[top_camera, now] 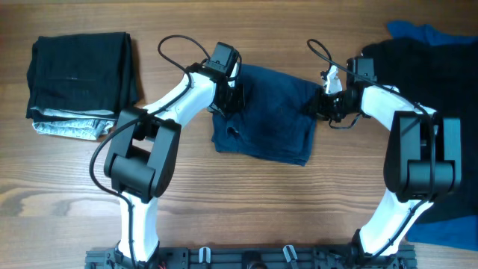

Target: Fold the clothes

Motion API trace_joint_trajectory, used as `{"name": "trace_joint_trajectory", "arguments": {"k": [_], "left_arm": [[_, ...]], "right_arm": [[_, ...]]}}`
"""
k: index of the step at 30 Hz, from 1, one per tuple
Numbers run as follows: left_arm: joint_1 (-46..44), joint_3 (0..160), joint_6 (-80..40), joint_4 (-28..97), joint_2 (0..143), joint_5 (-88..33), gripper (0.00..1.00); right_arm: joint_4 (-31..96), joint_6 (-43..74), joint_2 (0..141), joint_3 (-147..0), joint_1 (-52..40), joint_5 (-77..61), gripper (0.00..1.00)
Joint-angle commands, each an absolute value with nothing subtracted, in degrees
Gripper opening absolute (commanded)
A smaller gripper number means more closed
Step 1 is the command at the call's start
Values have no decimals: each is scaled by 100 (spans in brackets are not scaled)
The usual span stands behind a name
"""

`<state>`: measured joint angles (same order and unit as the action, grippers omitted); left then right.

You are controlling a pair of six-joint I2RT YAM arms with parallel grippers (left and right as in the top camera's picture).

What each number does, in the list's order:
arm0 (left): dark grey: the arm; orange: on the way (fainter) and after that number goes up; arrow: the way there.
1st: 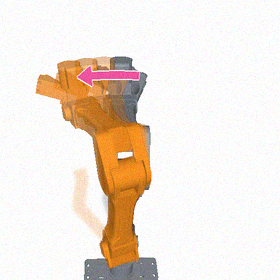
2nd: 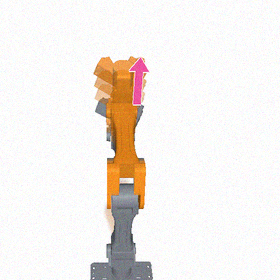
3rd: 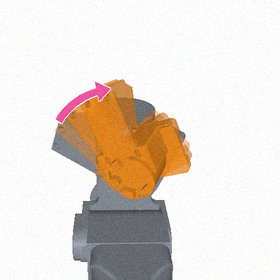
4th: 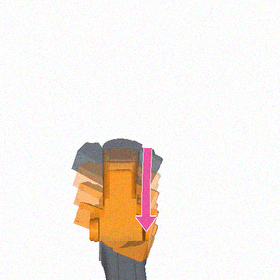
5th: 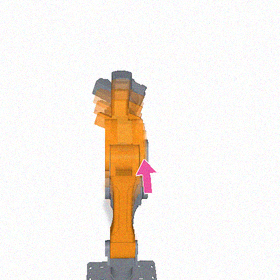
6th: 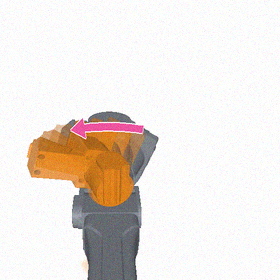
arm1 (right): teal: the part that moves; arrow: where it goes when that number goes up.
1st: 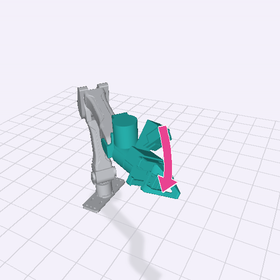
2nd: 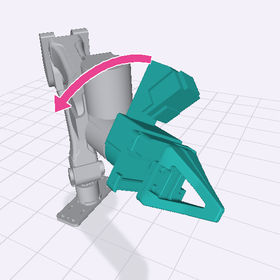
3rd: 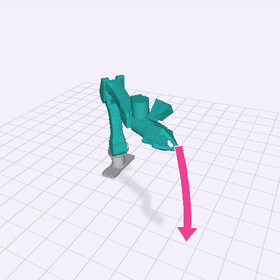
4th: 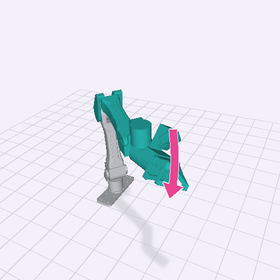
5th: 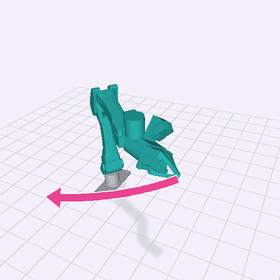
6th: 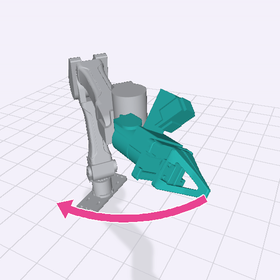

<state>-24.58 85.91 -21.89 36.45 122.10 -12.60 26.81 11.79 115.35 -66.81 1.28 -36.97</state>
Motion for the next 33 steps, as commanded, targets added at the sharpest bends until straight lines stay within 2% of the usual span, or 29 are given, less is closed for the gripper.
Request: {"name": "trace_joint_trajectory", "arguments": {"k": [1,2,3,6,14,19,23,25,26,30,31,32,33], "left_arm": [[-2421,8807,-2053,3461,11233,-1081,4],[-2421,8816,-2053,3148,10945,-1081,4],[-2421,8816,-2053,2801,10735,-1079,4],[-2421,8814,-2056,1997,10855,-1081,4],[-2425,8814,-2141,351,12908,-1103,10],[-2239,8814,-2078,148,13631,-1079,6],[-2073,8919,-1966,86,13233,-1081,4],[-1992,8938,-1968,102,12475,-1079,4],[-1968,8938,-1973,307,11948,-1081,4],[-2021,8936,-1992,2322,10239,-1079,4],[-2058,8936,-2023,3000,9924,-1079,4],[-2110,8936,-2196,3721,9719,-1079,4],[-2198,8934,-2477,4521,9653,-1079,4]], "right_arm": [[2766,1013,10726,-7072,121,-3446,4],[2644,1007,10409,-7083,121,-3380,4],[2506,1068,10121,-7083,121,-3114,10],[2324,1068,10049,-7081,126,-2598,8],[2053,1367,11362,-7081,126,-1885,4],[1758,1372,12569,-7081,126,-1590,4],[1763,1365,12269,-7148,132,-1802,5],[1929,1295,11716,-7319,139,-1798,12],[2099,1280,11354,-7426,154,-1774,22],[2812,1347,9861,-7505,403,-1179,49],[3111,1347,9463,-7505,513,-794,65],[3297,1350,9251,-7505,572,-620,100],[3437,1350,9030,-7505,609,-552,99]]}}
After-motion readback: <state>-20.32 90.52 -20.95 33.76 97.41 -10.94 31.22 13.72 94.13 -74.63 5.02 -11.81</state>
